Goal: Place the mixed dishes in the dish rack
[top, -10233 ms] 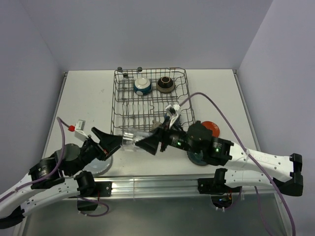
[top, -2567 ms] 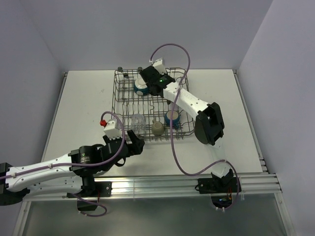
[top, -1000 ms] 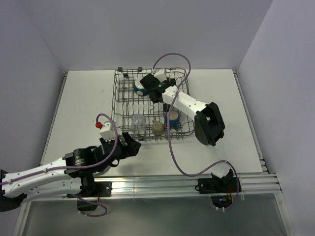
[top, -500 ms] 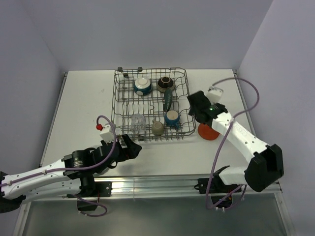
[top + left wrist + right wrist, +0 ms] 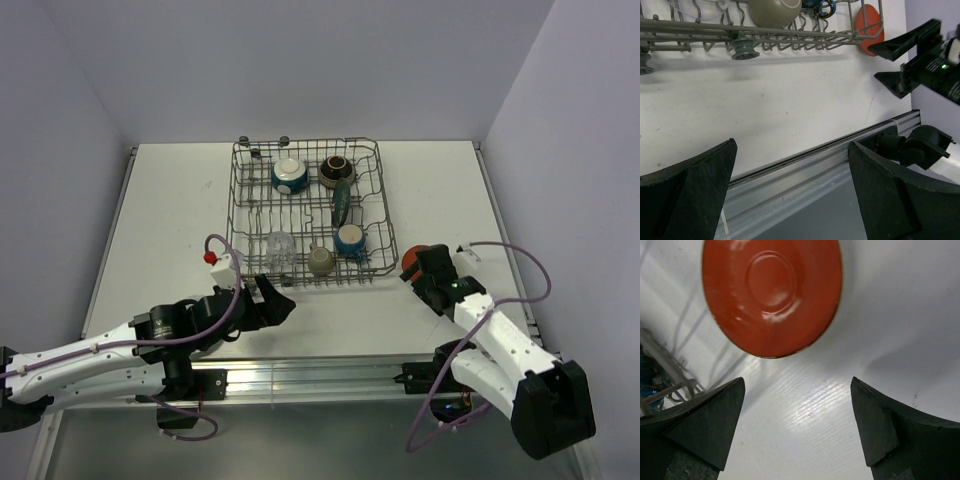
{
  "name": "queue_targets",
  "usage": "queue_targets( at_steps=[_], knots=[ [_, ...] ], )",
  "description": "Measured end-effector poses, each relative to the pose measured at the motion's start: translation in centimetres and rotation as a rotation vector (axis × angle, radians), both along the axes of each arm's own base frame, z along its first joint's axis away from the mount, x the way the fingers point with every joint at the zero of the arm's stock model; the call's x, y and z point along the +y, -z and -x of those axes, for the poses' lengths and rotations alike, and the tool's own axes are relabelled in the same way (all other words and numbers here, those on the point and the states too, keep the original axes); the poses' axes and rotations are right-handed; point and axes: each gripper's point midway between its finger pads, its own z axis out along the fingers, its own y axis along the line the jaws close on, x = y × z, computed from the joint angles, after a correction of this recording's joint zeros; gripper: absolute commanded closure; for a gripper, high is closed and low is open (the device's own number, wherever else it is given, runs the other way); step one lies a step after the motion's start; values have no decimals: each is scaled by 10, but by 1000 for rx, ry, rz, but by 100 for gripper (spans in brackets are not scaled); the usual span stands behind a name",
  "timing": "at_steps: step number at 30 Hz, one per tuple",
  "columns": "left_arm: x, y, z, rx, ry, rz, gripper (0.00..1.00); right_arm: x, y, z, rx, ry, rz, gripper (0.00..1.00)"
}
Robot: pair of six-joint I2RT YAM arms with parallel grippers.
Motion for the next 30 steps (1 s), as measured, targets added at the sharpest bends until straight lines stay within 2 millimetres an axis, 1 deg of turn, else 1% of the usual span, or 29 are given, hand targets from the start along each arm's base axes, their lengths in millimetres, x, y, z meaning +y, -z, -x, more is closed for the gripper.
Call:
queue_targets(
  at_steps=[5,12,18,20,21,22,25,27,28,30],
  knots=[
    [2,-8,1,-10,2,34,1,-5,18,12,-63,95,-110,11],
    [3,-11,2,-14,2,47,1,-6,14,-3,-229,209,-237,13],
    [4,-14,2,-16,1,56,1,-9,13,-10,-317,305,-309,16],
    [4,-14,2,-18,1,61,1,-11,13,-11,-354,338,-336,20],
    [5,-14,2,-18,1,61,1,-11,13,-12,-374,354,-350,24],
    [5,-13,2,-17,0,60,1,-12,13,-12,-384,362,-358,27],
    [6,-11,3,-16,1,57,1,-14,15,-11,-408,402,-380,31],
    [6,-11,3,-16,1,57,1,-16,16,-11,-411,425,-386,32],
    [6,-11,3,-16,1,57,1,-17,17,-11,-411,433,-384,38],
    [6,-12,3,-17,1,59,1,-19,20,-11,-402,455,-379,44]
  ],
)
